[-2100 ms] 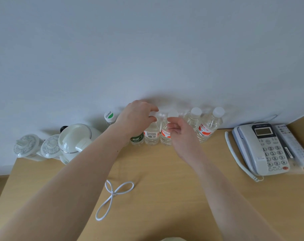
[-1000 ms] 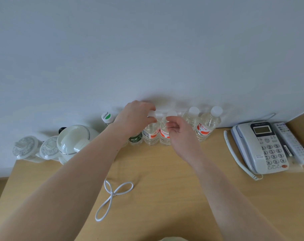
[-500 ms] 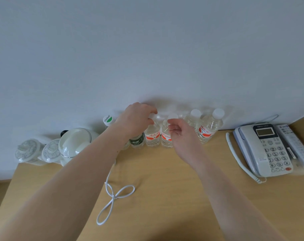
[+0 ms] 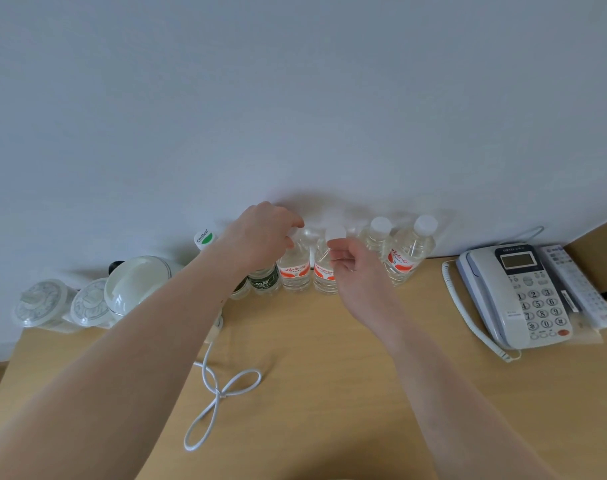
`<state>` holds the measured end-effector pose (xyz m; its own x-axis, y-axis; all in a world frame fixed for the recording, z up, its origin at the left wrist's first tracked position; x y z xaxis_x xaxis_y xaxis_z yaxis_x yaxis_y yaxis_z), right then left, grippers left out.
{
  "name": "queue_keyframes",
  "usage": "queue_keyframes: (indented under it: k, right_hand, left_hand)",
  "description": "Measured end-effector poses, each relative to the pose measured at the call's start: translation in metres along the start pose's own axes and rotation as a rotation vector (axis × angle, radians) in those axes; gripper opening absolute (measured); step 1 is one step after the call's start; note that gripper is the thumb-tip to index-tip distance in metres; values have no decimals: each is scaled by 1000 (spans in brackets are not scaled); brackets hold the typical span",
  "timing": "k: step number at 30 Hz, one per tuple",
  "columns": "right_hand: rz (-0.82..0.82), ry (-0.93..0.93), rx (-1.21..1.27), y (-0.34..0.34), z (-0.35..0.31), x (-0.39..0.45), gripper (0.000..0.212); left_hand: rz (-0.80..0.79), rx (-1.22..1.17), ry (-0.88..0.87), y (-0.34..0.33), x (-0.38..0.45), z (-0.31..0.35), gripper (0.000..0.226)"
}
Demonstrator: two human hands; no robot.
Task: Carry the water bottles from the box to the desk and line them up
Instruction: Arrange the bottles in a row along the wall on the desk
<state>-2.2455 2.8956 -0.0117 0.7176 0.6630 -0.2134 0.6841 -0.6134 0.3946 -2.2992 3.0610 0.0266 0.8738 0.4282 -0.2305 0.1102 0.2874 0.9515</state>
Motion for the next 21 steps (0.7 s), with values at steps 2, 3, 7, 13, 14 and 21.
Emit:
queue_keyframes:
  k: [2, 3, 7, 13, 14, 21]
  right_hand:
    - [14, -8, 6, 3, 3, -1, 34]
    - [23, -16, 12, 5, 6, -1, 31]
    - [78, -54, 48, 15, 14, -1, 28]
    - [108, -53, 51, 23, 15, -2, 28]
    - [109, -49, 56, 24, 15, -2, 29]
    - [101, -58, 61, 28, 19, -5, 31]
  left_hand:
    - [4, 8, -3, 1, 0, 0, 45]
    - [3, 5, -3, 2, 0, 0, 45]
    - [-7, -4, -9, 2, 0, 0, 45]
    - [-12, 3, -12, 1, 2, 5, 45]
    - [-14, 16, -12, 1, 2, 5, 45]
    - [-15, 108, -40, -6, -1, 7, 45]
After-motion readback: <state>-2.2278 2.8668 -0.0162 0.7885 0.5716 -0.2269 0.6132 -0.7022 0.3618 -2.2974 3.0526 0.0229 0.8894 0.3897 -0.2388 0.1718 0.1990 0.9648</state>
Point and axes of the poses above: each hand's wrist, its own x-axis towards the middle knuckle, its own y-axis out of the back of the hand, z = x × y, the point moved 8 cm from there along x, towards the middle knuckle, and after that the axes turned 1 degree about -z, right-handed, at the moved point
